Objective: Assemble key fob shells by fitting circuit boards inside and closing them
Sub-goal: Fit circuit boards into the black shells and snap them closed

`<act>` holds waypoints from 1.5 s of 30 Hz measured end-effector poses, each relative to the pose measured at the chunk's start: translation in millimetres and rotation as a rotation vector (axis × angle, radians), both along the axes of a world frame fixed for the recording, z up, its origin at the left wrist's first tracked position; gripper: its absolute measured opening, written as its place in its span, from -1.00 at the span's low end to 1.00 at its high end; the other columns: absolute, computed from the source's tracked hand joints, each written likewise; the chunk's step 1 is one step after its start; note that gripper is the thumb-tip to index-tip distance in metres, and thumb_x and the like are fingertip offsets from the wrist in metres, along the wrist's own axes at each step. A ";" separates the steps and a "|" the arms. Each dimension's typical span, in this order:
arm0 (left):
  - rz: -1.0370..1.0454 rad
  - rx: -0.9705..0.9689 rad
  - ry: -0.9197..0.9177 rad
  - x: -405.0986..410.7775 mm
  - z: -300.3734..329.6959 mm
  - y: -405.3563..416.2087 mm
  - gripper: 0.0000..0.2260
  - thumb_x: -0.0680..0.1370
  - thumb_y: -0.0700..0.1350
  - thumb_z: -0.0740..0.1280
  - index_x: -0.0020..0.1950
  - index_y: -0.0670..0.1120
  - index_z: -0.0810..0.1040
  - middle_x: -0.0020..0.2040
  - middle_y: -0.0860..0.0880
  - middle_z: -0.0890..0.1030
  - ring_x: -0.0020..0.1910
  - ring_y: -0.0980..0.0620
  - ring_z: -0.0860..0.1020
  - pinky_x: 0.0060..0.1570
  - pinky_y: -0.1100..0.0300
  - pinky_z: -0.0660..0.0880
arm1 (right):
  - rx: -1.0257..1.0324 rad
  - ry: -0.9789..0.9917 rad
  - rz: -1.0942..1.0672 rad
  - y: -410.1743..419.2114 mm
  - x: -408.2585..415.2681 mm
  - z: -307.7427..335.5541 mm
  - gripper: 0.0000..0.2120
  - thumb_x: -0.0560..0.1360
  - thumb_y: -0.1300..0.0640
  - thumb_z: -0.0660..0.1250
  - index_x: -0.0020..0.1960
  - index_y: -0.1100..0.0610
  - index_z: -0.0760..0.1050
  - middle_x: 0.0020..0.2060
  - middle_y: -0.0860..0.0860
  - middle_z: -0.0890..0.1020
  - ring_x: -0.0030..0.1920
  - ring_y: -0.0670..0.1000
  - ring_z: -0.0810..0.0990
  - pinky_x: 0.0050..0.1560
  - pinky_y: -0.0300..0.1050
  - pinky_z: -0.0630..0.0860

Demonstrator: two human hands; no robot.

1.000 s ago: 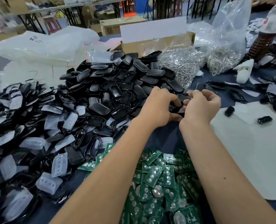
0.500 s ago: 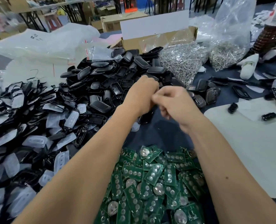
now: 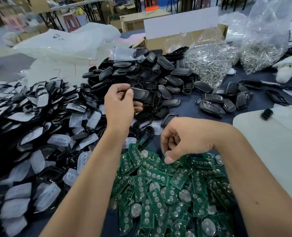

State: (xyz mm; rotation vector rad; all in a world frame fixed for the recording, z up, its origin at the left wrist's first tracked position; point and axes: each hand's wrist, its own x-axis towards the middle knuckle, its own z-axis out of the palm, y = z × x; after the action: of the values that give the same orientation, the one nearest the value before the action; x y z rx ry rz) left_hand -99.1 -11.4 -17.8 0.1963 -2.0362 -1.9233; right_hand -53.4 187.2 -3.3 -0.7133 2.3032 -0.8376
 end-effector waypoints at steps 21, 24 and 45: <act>-0.052 0.281 -0.178 40.3 -17.0 -31.7 -0.63 0.51 -0.30 0.52 0.23 -0.09 0.49 0.15 -0.26 0.65 -0.13 -0.03 0.63 -0.14 0.23 0.57 | -0.993 0.015 -0.750 -47.4 -3.2 -25.0 -0.78 0.61 0.05 0.43 -0.17 0.09 0.53 -0.50 0.05 0.37 -0.54 -0.05 0.21 -0.54 -0.29 0.19; -0.184 0.351 -0.145 41.1 -14.3 -32.6 -0.64 0.57 -0.37 0.41 0.31 -0.09 0.49 0.14 -0.26 0.70 -0.10 -0.06 0.50 -0.29 0.29 0.46 | -1.110 -0.056 -0.699 -45.1 -1.2 -20.8 -0.81 0.51 -0.01 0.47 -0.19 0.07 0.58 -0.46 0.03 0.51 -0.53 -0.05 0.38 -0.55 -0.28 0.25; -0.161 0.156 -0.090 47.0 -14.8 -22.8 -0.94 0.56 -0.21 0.50 0.01 -0.13 0.69 -0.23 -0.05 0.71 -0.42 0.06 0.55 -0.35 0.31 0.49 | -1.066 0.071 -0.894 -46.9 -11.2 -36.1 -0.88 0.59 0.32 0.42 0.01 0.16 0.71 -0.31 0.13 0.65 -0.41 -0.01 0.53 -0.44 -0.22 0.47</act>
State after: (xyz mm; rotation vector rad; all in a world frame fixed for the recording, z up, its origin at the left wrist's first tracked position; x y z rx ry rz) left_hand -52.1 -34.2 -32.6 0.1633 -2.0132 -2.2116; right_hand -64.5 140.3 -39.4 -0.0078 2.0595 -2.5448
